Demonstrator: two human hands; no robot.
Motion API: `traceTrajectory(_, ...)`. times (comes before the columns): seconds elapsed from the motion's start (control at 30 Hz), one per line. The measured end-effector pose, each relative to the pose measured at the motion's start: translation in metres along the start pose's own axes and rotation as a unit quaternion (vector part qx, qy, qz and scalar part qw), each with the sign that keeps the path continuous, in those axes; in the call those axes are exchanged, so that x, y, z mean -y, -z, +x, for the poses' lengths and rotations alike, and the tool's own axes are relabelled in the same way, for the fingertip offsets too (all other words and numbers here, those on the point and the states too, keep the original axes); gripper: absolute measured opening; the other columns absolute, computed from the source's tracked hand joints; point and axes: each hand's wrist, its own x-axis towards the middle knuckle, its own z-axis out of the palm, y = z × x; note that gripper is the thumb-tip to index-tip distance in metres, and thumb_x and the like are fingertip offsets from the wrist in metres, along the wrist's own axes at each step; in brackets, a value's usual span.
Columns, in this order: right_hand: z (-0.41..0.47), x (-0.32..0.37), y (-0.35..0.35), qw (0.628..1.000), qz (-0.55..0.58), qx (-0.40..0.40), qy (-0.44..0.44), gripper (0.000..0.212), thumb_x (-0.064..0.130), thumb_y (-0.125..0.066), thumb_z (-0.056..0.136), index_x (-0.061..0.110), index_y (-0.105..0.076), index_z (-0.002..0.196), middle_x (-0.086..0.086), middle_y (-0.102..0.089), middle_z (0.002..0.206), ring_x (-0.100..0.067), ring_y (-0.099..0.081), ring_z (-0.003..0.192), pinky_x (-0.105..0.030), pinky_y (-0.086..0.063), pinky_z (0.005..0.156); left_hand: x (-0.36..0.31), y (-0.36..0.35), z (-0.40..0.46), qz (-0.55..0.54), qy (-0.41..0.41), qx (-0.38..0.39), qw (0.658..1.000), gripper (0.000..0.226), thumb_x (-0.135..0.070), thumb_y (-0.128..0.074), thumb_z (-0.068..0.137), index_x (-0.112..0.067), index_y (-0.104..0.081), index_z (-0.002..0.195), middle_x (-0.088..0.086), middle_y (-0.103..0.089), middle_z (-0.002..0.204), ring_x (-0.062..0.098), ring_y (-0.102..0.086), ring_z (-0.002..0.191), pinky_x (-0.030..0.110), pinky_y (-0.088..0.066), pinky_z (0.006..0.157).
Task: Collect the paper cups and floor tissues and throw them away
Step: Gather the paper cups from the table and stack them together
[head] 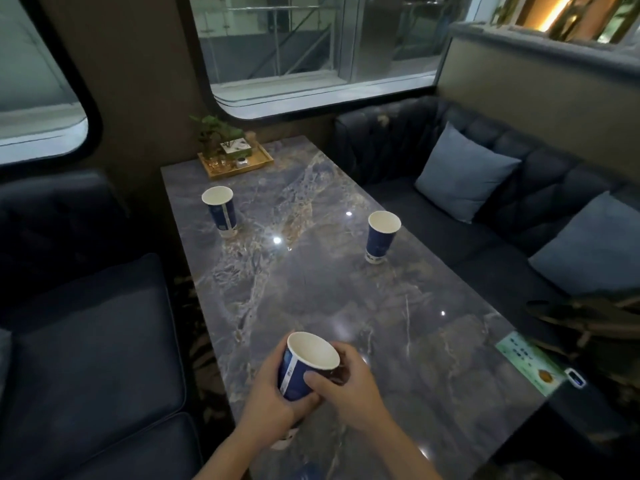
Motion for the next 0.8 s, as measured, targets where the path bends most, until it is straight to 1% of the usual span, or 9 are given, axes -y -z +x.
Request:
traceTrajectory(0.13,0.002,-0.005,0.008,0.999,0.013,-0.038,-0.019,0.066,0.031,-0.089,0.053,0.020,-0.058,0.110,-0.003,-0.072,0.108,-0.014,-0.070,0.098,-0.035,-0.058,0.085,-0.007,-0.012,0.016,-0.001,0.008,0.051,0.999,0.094,0.001,-0.089,0.068,-0.034,-0.042,0.142,-0.009,-0.062,0.134,-0.006,-0.067,0.110,0.016,-0.058,0.079)
traceTrajectory(0.23,0.006,-0.004,0.006,0.996,-0.001,-0.082,-0.038,0.066,0.032,-0.089,0.052,0.024,-0.057,0.109,-0.001,-0.070,0.108,-0.012,-0.069,0.097,-0.036,-0.059,0.083,-0.005,-0.015,0.034,0.011,0.016,0.101,0.995,0.090,-0.024,-0.090,0.059,-0.047,-0.046,0.134,-0.014,-0.066,0.129,0.001,-0.067,0.114,0.031,-0.058,0.095)
traceTrajectory(0.3,0.011,-0.003,0.003,0.992,-0.001,-0.114,-0.053,0.061,0.028,-0.089,0.056,0.026,-0.056,0.107,0.001,-0.069,0.108,-0.013,-0.068,0.098,-0.036,-0.059,0.084,-0.003,-0.013,0.050,0.022,0.011,0.143,0.989,0.087,-0.033,-0.086,0.055,-0.051,-0.045,0.130,-0.020,-0.065,0.127,-0.002,-0.066,0.114,0.027,-0.058,0.096)
traceTrajectory(0.43,0.025,-0.003,-0.012,0.979,-0.010,-0.186,-0.086,0.060,0.020,-0.088,0.065,0.028,-0.051,0.111,0.009,-0.065,0.108,0.003,-0.065,0.095,-0.020,-0.057,0.075,0.009,-0.004,0.087,0.056,-0.001,0.241,0.969,0.093,-0.006,-0.086,0.068,-0.041,-0.039,0.140,-0.030,-0.064,0.126,-0.006,-0.063,0.117,0.014,-0.055,0.087)
traceTrajectory(0.5,0.029,0.000,-0.024,0.971,-0.003,-0.218,-0.096,0.059,0.018,-0.087,0.068,0.025,-0.050,0.114,0.008,-0.063,0.109,0.008,-0.063,0.092,-0.015,-0.054,0.070,0.011,0.004,0.104,0.070,-0.011,0.280,0.957,0.097,-0.008,-0.086,0.067,-0.038,-0.037,0.145,-0.028,-0.062,0.130,-0.004,-0.061,0.121,0.014,-0.055,0.088)
traceTrajectory(0.57,0.032,0.002,-0.035,0.963,-0.001,-0.252,-0.099,0.057,0.018,-0.086,0.069,0.027,-0.049,0.111,0.005,-0.063,0.110,0.002,-0.064,0.094,-0.017,-0.054,0.073,0.010,0.011,0.114,0.080,-0.014,0.307,0.948,0.104,-0.022,-0.083,0.060,-0.032,-0.034,0.151,-0.017,-0.060,0.137,0.001,-0.060,0.124,0.016,-0.055,0.091)
traceTrajectory(0.63,0.034,0.005,-0.047,0.955,0.008,-0.280,-0.098,0.056,0.017,-0.085,0.070,0.031,-0.047,0.109,0.007,-0.063,0.109,-0.002,-0.063,0.097,-0.018,-0.054,0.075,0.006,0.019,0.121,0.085,-0.015,0.325,0.942,0.103,-0.022,-0.082,0.060,-0.035,-0.034,0.150,-0.012,-0.060,0.138,0.001,-0.061,0.122,0.017,-0.056,0.089)
traceTrajectory(0.73,0.036,0.011,-0.058,0.951,0.020,-0.292,-0.098,0.061,0.021,-0.085,0.071,0.028,-0.044,0.115,0.011,-0.061,0.110,-0.003,-0.062,0.101,-0.021,-0.053,0.079,0.003,0.028,0.127,0.083,-0.019,0.344,0.935,0.101,-0.006,-0.083,0.069,-0.038,-0.032,0.150,-0.020,-0.062,0.128,-0.012,-0.066,0.104,0.013,-0.057,0.075)
traceTrajectory(0.8,0.035,0.011,-0.061,0.950,0.027,-0.296,-0.100,0.062,0.024,-0.085,0.070,0.027,-0.044,0.117,0.009,-0.062,0.111,-0.005,-0.063,0.101,-0.023,-0.054,0.080,0.002,0.031,0.128,0.086,-0.020,0.359,0.929,0.101,-0.010,-0.081,0.067,-0.036,-0.031,0.151,-0.025,-0.065,0.120,-0.012,-0.067,0.101,0.014,-0.057,0.073)
